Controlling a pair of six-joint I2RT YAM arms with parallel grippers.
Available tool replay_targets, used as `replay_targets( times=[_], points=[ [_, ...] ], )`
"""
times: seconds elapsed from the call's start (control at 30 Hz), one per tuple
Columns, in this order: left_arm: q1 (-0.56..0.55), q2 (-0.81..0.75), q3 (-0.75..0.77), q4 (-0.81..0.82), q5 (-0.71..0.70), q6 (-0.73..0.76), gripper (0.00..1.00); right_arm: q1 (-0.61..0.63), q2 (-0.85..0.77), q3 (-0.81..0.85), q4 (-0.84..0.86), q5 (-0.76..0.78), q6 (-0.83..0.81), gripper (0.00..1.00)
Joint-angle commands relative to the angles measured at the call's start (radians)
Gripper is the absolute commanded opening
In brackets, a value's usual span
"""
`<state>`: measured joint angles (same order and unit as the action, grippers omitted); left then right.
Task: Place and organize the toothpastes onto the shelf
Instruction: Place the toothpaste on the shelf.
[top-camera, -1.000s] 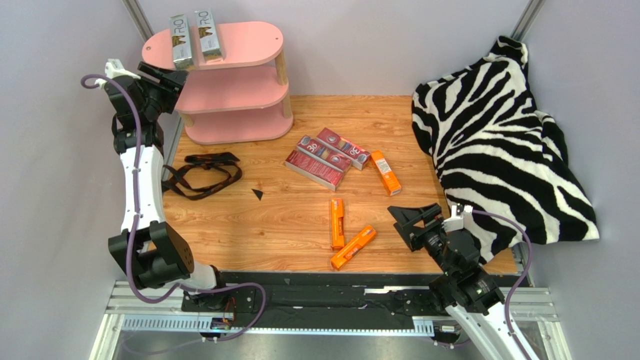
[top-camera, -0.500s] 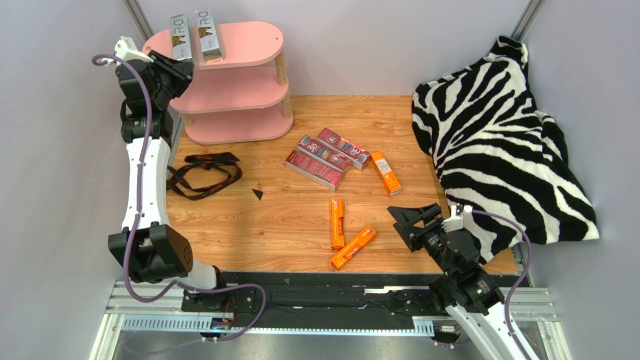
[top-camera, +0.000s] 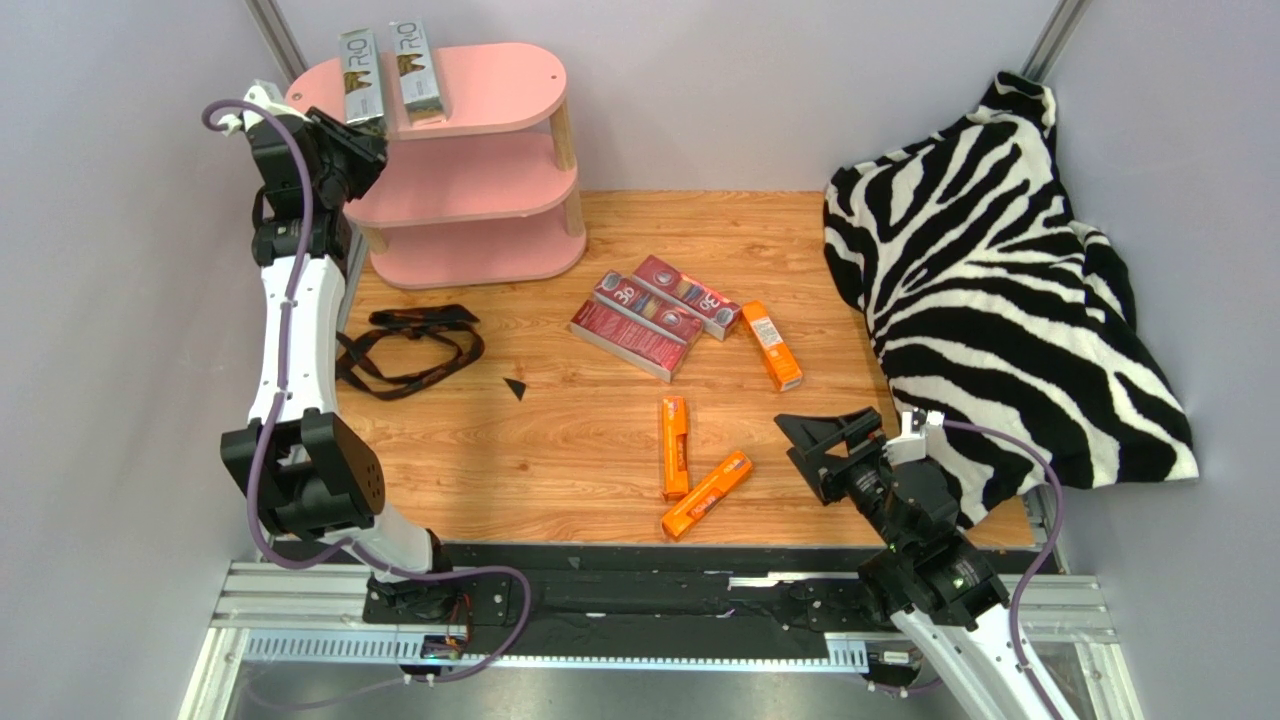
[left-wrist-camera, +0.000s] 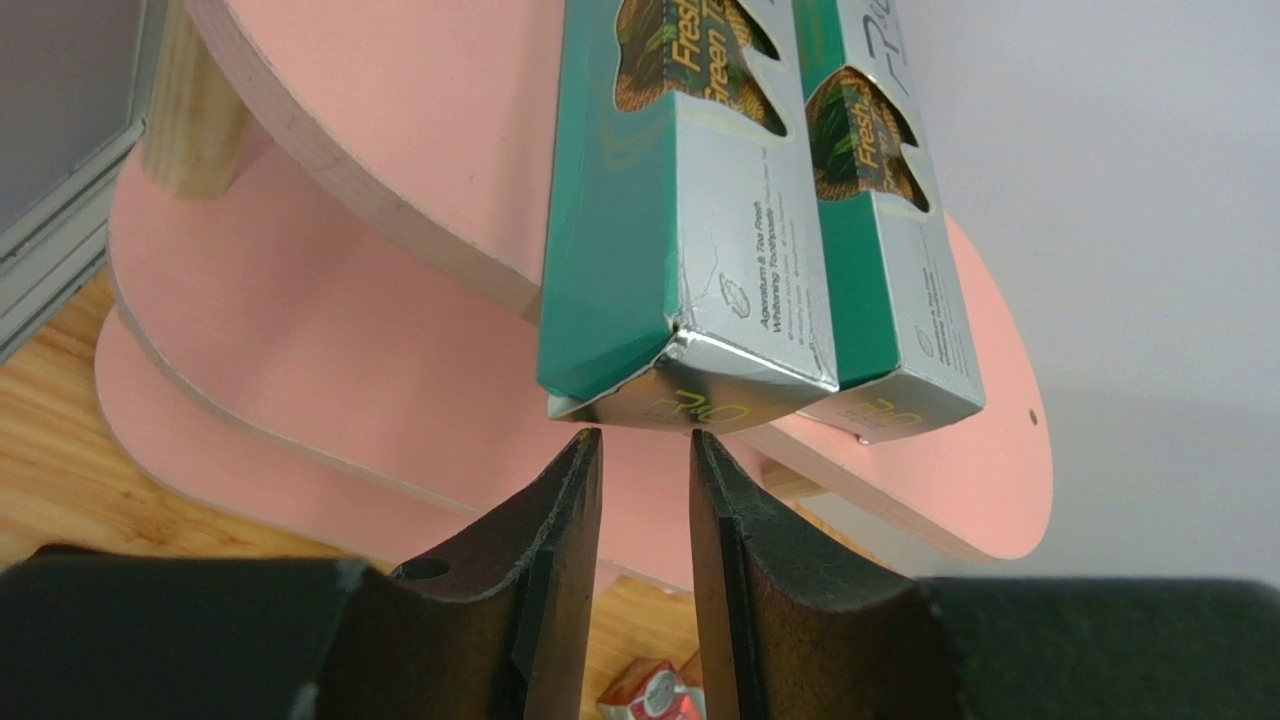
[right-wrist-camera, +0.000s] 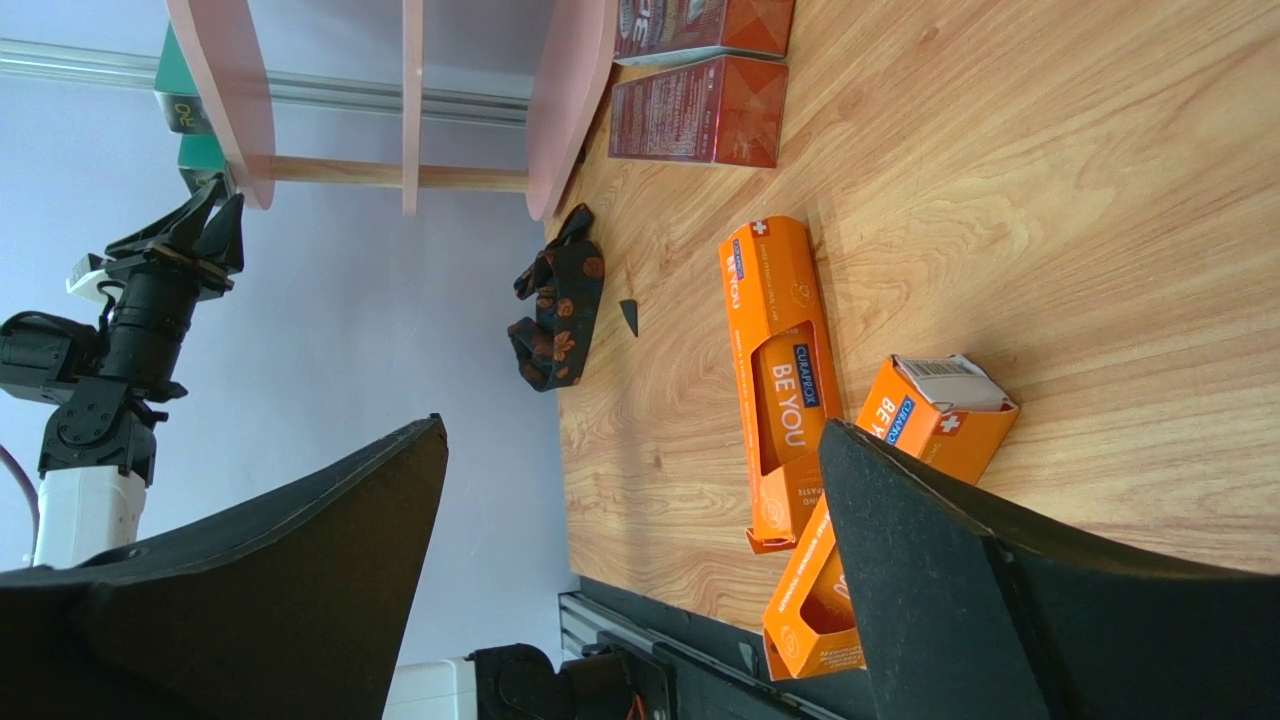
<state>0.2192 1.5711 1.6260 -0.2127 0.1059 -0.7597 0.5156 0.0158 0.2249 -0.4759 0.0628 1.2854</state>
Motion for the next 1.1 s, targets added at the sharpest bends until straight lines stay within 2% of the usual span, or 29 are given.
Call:
replay_targets(
  times=[0.0,0.33,0.43,0.57,0.87,0.9,0.93,1.07],
  points=[
    [0.002,0.018,0.095,0.013,-0.031,0.031,0.37,0.0,-0.037,0.024,-0.004,0.008,-0.015,1.0],
    [0.003,0.07,0.161,-0.036,-0.025,0.045,0.4,0.0,-0.046,0.042,-0.044,0.011,-0.034,1.0],
    [0.005,0.047,0.131,-0.005,-0.011,0.034,0.41,0.0,-0.053,0.05,-0.062,0.015,-0.041,1.0],
    [0.003,-0.034,0.006,0.096,0.003,0.025,0.44,0.0,-0.057,0.048,-0.063,0.014,-0.041,1.0],
    [-0.021,-0.253,-0.196,0.302,0.098,0.013,0.69,0.0,-0.057,0.091,-0.136,0.069,-0.11,1.0],
    [-0.03,-0.278,-0.201,0.3,0.103,0.019,0.7,0.0,-0.054,0.099,-0.154,0.077,-0.121,1.0],
    [-0.041,-0.286,-0.201,0.296,0.101,0.025,0.76,0.0,-0.054,0.111,-0.165,0.086,-0.141,1.0],
    [-0.124,-0.313,-0.172,0.256,0.129,0.075,0.82,0.0,-0.054,0.172,-0.227,0.133,-0.191,1.0]
  ],
)
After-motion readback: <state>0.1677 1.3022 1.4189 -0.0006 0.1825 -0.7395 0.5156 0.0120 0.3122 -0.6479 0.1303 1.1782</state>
